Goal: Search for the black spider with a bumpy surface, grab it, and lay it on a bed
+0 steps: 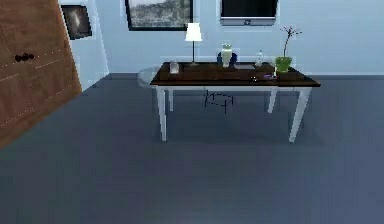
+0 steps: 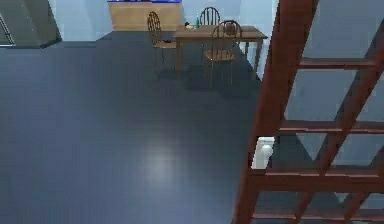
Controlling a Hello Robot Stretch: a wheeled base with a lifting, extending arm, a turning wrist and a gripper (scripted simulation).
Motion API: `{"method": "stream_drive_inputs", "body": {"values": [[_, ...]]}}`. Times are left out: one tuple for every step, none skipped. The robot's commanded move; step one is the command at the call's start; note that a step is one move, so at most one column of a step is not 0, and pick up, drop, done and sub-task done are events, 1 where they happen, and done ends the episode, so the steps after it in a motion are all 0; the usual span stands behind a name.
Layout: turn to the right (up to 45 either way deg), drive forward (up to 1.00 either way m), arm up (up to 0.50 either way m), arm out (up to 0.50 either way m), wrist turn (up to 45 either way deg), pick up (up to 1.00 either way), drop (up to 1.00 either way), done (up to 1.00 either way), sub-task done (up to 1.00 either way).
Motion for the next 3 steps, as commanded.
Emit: {"method": "stream_drive_inputs", "body": {"values": [[45.0, 0.00, 0.00, 0.00, 0.0, 0.00, 0.00, 0.00, 0.00], [0.0, 0.50, 0.00, 0.00, 0.0, 0.00, 0.00, 0.00, 0.00], [27.0, 0.00, 0.00, 0.00, 0.0, 0.00, 0.00, 0.00, 0.00]]}}
